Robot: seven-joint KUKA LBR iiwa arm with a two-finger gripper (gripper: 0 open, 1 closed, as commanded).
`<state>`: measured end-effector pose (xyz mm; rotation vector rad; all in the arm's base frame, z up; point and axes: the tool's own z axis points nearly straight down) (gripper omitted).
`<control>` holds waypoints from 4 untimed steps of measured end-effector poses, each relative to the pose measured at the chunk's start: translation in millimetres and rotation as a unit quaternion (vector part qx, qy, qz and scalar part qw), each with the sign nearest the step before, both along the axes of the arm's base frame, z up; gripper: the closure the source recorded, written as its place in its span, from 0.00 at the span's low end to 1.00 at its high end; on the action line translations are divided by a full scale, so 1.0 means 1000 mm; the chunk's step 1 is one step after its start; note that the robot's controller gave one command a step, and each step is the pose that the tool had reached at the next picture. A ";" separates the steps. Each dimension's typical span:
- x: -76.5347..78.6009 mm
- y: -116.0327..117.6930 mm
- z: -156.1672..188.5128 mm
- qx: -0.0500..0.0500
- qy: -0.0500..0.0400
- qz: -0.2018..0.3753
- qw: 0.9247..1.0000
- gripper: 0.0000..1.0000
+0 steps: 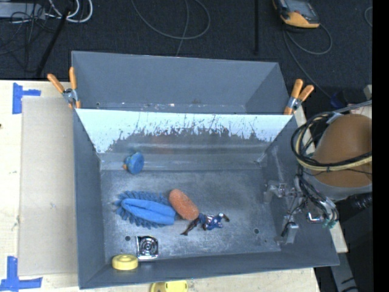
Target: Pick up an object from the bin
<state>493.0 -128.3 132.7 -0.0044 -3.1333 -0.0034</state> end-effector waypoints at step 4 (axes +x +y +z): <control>0.058 0.079 -0.062 -0.001 -0.004 -0.026 1.000 0.00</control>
Offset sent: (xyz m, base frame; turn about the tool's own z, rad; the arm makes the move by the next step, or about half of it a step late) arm 0.0478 0.0512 -0.0607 0.0275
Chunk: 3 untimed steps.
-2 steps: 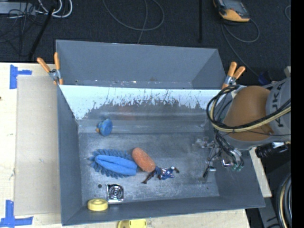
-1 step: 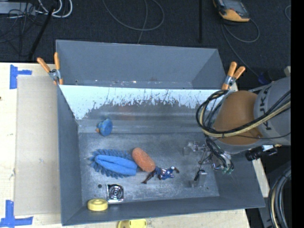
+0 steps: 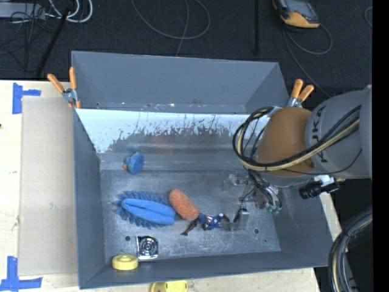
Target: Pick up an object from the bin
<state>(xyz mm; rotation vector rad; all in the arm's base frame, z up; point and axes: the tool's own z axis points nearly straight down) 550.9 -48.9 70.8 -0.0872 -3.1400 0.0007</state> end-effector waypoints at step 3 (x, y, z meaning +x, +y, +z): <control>-0.070 0.040 -0.002 0.000 0.002 -0.033 0.999 0.00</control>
Offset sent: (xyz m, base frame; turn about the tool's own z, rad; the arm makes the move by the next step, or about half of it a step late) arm -0.0690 0.0394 -0.0008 0.0706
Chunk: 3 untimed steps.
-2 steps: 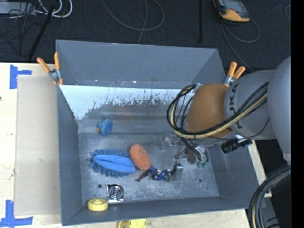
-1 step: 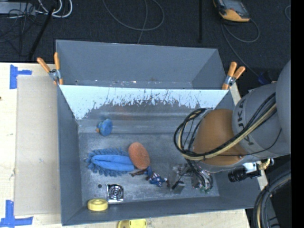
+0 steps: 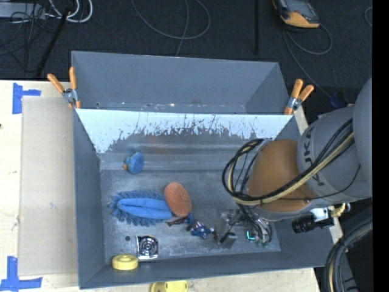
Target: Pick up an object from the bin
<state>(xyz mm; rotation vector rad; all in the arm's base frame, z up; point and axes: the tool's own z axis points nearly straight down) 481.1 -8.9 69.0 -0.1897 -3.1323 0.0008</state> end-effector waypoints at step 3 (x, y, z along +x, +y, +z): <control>0.062 0.037 0.000 0.000 -0.002 -0.011 1.000 1.00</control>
Offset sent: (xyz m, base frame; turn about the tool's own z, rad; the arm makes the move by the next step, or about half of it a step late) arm 0.0288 0.0816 0.0010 0.0652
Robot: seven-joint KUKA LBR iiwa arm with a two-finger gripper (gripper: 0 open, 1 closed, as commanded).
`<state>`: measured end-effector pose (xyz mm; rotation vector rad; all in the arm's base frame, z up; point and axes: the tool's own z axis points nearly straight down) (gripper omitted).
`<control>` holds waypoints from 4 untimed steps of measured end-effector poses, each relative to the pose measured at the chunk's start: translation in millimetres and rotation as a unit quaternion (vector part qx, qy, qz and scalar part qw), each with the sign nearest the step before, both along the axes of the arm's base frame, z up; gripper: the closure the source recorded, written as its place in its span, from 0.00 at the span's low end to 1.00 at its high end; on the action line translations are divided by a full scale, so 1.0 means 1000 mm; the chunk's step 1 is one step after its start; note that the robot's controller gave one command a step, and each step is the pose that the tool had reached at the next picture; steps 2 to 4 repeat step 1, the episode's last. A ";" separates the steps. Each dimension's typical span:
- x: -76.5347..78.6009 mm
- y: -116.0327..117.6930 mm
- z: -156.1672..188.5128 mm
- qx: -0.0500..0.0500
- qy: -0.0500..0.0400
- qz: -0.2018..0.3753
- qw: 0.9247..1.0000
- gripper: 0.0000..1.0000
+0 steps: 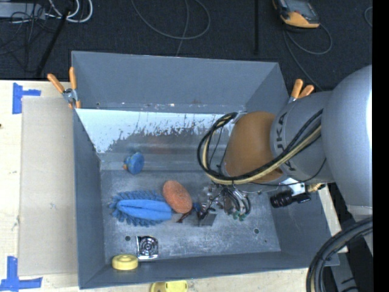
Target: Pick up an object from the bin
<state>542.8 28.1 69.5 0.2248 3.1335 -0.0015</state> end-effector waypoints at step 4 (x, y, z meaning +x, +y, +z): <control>0.000 0.001 0.000 0.000 0.000 0.001 1.000 1.00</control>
Offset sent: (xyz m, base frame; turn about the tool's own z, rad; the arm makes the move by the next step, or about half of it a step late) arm 0.0096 0.0010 0.1014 -0.0176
